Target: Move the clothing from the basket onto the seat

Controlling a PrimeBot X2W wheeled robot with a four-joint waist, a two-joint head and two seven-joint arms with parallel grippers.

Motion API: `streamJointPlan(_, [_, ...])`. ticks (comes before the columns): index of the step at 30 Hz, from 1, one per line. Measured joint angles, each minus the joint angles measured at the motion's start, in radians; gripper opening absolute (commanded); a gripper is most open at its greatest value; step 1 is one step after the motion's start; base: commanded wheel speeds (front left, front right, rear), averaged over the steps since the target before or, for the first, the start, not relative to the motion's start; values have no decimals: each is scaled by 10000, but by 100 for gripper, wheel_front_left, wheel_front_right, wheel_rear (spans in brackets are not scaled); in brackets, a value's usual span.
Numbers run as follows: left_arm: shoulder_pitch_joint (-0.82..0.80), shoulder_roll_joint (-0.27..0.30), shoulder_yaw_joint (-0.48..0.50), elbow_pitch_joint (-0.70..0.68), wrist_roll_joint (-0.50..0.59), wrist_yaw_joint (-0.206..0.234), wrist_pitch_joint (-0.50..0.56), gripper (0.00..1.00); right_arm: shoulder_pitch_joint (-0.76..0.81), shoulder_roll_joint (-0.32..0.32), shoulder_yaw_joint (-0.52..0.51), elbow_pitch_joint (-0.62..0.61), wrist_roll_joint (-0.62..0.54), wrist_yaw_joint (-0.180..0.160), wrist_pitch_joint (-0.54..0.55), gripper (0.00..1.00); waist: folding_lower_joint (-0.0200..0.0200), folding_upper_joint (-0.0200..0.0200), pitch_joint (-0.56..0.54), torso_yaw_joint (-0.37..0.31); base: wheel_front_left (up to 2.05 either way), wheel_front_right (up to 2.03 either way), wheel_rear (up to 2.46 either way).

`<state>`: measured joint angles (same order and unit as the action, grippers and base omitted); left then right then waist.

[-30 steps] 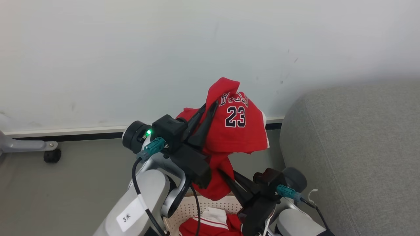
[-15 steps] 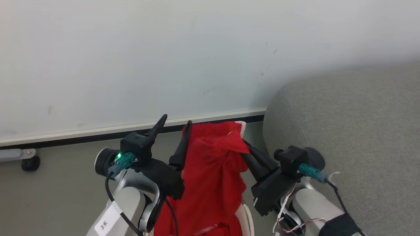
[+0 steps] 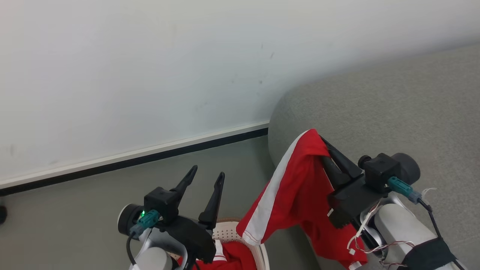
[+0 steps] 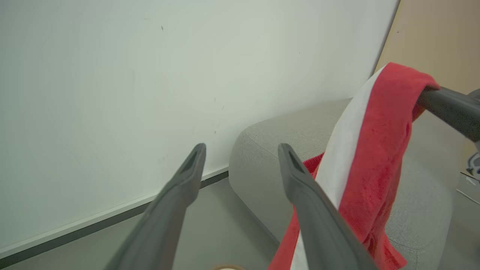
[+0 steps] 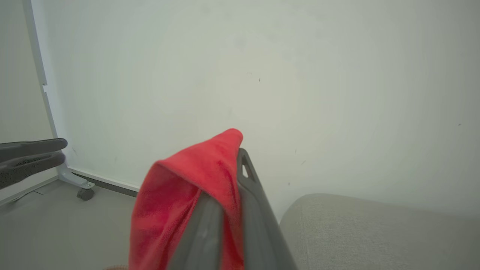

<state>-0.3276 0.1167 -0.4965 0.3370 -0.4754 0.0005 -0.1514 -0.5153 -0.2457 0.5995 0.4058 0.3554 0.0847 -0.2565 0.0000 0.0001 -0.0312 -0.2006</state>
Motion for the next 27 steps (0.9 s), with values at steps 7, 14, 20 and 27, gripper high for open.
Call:
streamJointPlan(7, [422,-176,-322,-161,0,-92,-134,100,310,-546,-272,-713,-295,-249,-2,0,0,0,-49,-837,0,0,0])
streamJointPlan(14, [691,-226,-395,-219,0,-81,-245,100,343,-692,-303,-1296,-414,-318,-2,0,0,0,-54,-1765,0,0,0])
streamJointPlan(20, [795,-261,-500,-336,12,10,-282,100,209,-861,-322,-1446,-477,-255,-2,0,0,0,28,-2532,0,0,0])
streamJointPlan(27, [641,-383,-708,-623,105,90,-280,100,-770,-1120,-481,-1053,-407,2,58,0,0,0,419,-2890,0,0,0])
